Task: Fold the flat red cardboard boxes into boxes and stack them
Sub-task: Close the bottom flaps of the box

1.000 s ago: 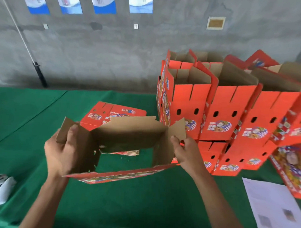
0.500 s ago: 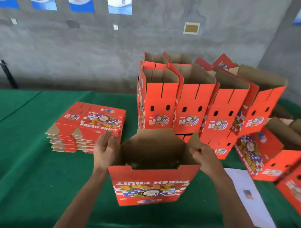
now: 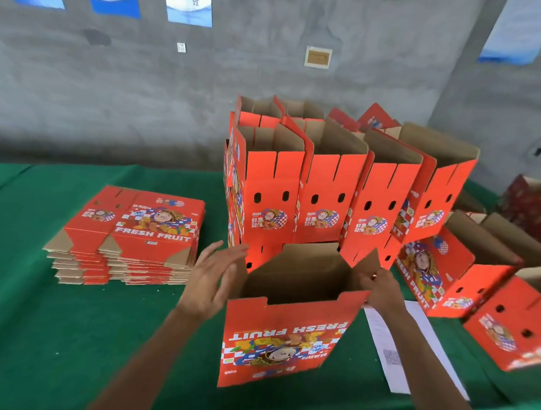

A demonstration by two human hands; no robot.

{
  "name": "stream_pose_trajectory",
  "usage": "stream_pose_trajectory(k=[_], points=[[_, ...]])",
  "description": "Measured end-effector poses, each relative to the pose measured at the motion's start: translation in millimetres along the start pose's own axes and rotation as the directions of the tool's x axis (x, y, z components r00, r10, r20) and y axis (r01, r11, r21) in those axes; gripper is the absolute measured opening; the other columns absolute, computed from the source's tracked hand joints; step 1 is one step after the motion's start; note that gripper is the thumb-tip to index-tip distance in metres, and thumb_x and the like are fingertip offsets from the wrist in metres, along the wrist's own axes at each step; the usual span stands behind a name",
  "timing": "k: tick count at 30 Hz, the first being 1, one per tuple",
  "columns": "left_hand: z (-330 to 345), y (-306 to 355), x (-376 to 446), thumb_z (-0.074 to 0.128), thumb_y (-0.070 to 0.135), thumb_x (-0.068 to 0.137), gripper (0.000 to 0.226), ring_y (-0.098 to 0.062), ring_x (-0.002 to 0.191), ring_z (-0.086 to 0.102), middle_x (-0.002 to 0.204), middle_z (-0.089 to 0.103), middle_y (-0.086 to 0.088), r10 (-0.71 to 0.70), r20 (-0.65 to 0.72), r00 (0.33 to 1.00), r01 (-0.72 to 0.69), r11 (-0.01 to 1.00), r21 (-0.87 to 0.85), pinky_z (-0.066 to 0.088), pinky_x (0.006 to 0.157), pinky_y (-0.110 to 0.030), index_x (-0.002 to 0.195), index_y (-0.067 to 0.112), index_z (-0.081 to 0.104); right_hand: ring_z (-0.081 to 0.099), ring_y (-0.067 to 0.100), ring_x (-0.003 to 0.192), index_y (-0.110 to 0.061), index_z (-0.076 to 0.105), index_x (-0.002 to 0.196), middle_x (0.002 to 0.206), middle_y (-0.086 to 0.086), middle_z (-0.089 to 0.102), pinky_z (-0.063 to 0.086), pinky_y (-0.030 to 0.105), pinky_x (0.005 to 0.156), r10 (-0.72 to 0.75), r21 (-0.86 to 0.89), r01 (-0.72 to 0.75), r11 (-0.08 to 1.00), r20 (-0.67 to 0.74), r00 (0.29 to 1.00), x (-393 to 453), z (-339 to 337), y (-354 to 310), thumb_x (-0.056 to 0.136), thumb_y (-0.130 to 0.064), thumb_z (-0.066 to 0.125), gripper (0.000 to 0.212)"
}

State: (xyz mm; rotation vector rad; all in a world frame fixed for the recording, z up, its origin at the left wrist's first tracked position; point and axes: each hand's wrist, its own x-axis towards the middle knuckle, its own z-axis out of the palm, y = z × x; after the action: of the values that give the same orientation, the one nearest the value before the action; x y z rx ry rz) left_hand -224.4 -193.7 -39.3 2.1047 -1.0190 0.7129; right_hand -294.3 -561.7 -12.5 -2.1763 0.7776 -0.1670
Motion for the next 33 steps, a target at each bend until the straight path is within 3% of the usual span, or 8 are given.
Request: stream_pose_trajectory(k=[7, 13, 19, 22, 25, 27, 30, 33], points=[[-30, -22, 0, 0.057, 0.025, 0.09, 0.02, -0.024, 0.155, 0.027, 0.166, 0.034, 0.003, 0.207, 0.277, 0.938, -0.291, 0.905, 0.311, 0.027, 0.121, -0.059, 0.1, 0.019, 0.074, 0.071, 0.041, 0.081, -0.003, 0.055, 0.106, 0.09, 0.015, 0.066, 0.062, 0.057, 0.073, -0.049, 0.021, 0.048, 0.999, 0.033, 0.998, 0, 7, -11, 0.1, -0.011, 0.056, 0.011], [-29, -5, -4, 0.084, 0.006, 0.074, 0.027, -0.01, 0.106, 0.071, 0.103, 0.078, 0.009, 0.365, 0.534, 0.763, -0.496, 0.86, 0.121, 0.057, 0.098, -0.042, 0.098, 0.019, 0.081, 0.07, 0.043, 0.085, -0.003, 0.056, 0.092, 0.085, 0.017, 0.066, 0.06, 0.054, 0.075, -0.131, -0.042, 0.133, 0.99, 0.047, 0.99, 1, 9, -15, 0.102, -0.006, 0.051, 0.012], [-36, 11, -10, 0.034, 0.027, 0.101, 0.038, -0.006, 0.113, 0.061, 0.122, 0.071, 0.013, 0.238, 0.758, 0.608, -0.455, 0.886, 0.087, 0.024, 0.12, -0.028, 0.116, 0.029, 0.069, 0.063, 0.028, 0.075, 0.003, 0.057, 0.107, 0.084, 0.011, 0.061, 0.044, 0.026, 0.048, -0.118, -0.071, 0.125, 0.99, 0.096, 0.988, 7, 5, -11, 0.102, -0.007, 0.052, 0.013], [-42, 4, -9, 0.021, 0.04, 0.104, 0.046, -0.014, 0.115, 0.06, 0.114, 0.072, 0.006, 0.216, 0.764, 0.608, -0.489, 0.86, 0.147, 0.008, 0.124, -0.03, 0.095, 0.031, 0.065, 0.065, 0.024, 0.068, -0.004, 0.053, 0.109, 0.084, 0.007, 0.061, 0.054, 0.029, 0.042, -0.066, 0.111, 0.051, 0.993, 0.133, 0.989, 9, -3, -7, 0.101, -0.003, 0.053, 0.008], [-51, -1, -4, 0.025, 0.055, 0.108, 0.053, -0.019, 0.123, 0.062, 0.114, 0.076, 0.003, 0.077, 0.6, 0.796, -0.299, 0.912, 0.279, -0.004, 0.118, -0.015, 0.096, 0.035, 0.073, 0.072, 0.033, 0.067, 0.004, 0.059, 0.106, 0.085, 0.016, 0.069, 0.059, 0.035, 0.047, 0.019, 0.244, -0.066, 0.968, 0.187, 0.982, 7, -9, -3, 0.099, -0.002, 0.06, 0.009], [-39, 4, -3, 0.023, 0.069, 0.104, 0.065, -0.024, 0.132, 0.057, 0.12, 0.074, 0.002, -0.063, 0.471, 0.88, -0.13, 0.921, 0.366, 0.016, 0.121, -0.026, 0.1, 0.031, 0.075, 0.074, 0.034, 0.065, 0.005, 0.065, 0.103, 0.078, 0.017, 0.072, 0.06, 0.036, 0.049, 0.01, 0.266, -0.066, 0.962, 0.208, 0.978, 4, -8, 3, 0.098, -0.001, 0.06, 0.01], [-4, 19, -3, 0.032, 0.079, 0.093, 0.077, -0.029, 0.146, 0.037, 0.138, 0.06, -0.005, -0.446, 0.399, 0.801, 0.335, 0.887, 0.318, 0.029, 0.121, -0.047, 0.142, 0.022, 0.047, 0.073, 0.031, 0.078, -0.002, 0.062, 0.111, 0.093, 0.017, 0.071, 0.059, 0.033, 0.051, -0.016, 0.235, -0.033, 0.971, 0.207, 0.978, 1, -6, 17, 0.102, -0.004, 0.051, 0.014], [24, 24, -5, 0.046, 0.056, 0.097, 0.08, -0.028, 0.132, 0.048, 0.138, 0.059, -0.004, -0.453, 0.312, 0.835, 0.367, 0.881, 0.299, 0.03, 0.121, -0.05, 0.164, 0.029, 0.012, 0.068, 0.027, 0.089, -0.01, 0.062, 0.103, 0.09, 0.006, 0.067, 0.059, 0.04, 0.072, -0.141, 0.2, 0.104, 0.974, 0.178, 0.974, 2, -2, 31, 0.103, -0.006, 0.05, 0.012]])
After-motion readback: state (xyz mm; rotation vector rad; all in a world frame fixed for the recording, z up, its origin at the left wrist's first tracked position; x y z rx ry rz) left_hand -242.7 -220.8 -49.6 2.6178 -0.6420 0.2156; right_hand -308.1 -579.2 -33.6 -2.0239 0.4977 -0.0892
